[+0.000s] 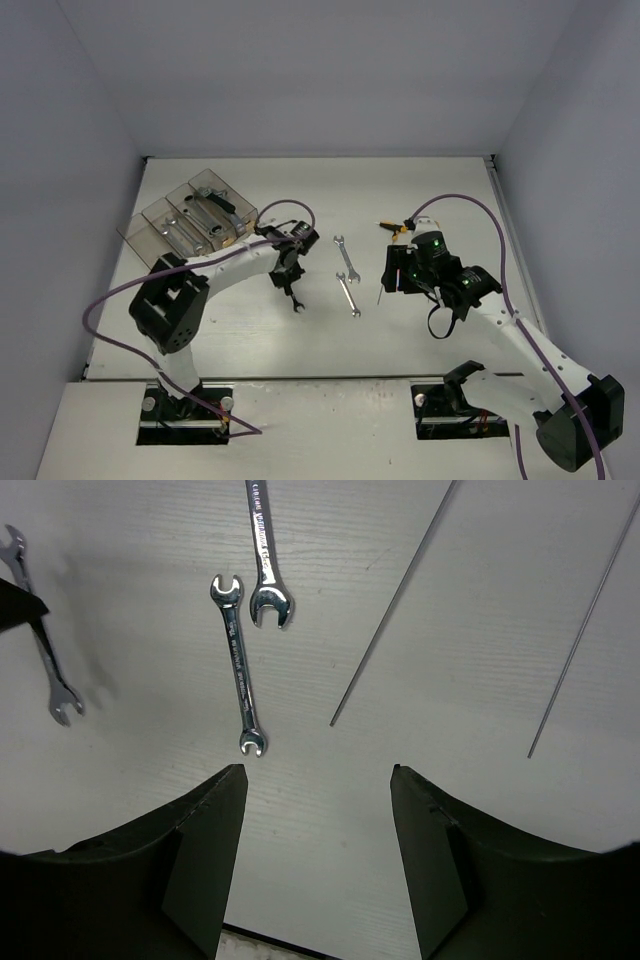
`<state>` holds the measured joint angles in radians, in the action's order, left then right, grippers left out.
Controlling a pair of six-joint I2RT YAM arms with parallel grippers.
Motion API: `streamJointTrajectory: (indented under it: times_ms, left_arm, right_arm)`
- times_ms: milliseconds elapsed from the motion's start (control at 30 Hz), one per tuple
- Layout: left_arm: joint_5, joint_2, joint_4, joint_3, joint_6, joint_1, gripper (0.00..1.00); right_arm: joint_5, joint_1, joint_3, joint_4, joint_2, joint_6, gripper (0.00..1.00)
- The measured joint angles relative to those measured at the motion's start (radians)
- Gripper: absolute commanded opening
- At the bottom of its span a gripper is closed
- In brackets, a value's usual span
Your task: Sort the tools into containers
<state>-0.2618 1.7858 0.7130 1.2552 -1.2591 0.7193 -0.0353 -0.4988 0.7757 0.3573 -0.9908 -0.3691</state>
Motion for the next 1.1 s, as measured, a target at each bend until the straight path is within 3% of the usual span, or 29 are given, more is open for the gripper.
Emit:
streamJointTrajectory:
  times_ms: [200,367,533,633,800,1033,1100]
  left_arm:
    - [-0.005,-0.17,0.075,0.071,0.144,-0.175,0.0]
    - [0.023,-0.251,0.103,0.175,0.308,-0.425,0.0]
    - [0.076,-0.197,0.133,0.316,0.466,-0.7,0.0]
    - [0.105,-0.109,0.13,0.404,0.538,-0.805,0.0]
    - [0.163,0.081,0.131,0.511,0.596,-0.882,0.0]
    - [0.217,0.281,0.136,0.543,0.619,-0.896,0.0]
    - [0.23,0.308,0.136,0.548,0.621,-0.896,0.07]
  right_arm:
    - [0.0,0.0,0.0,0.0,-0.002,0.004,0.57]
    - [-0.002,0.0,0.003,0.0,-0.043,0.008,0.56]
    - [-0.006,0.0,0.02,0.004,-0.094,0.008,0.56]
    - [-0.006,0.0,0.033,0.002,-0.115,0.009,0.56]
    - [-0.006,0.0,0.05,0.0,-0.166,0.01,0.56]
    - [0.009,-0.005,0.07,-0.003,-0.252,0.01,0.55]
    - [0.017,-0.007,0.076,-0.003,-0.274,0.011,0.55]
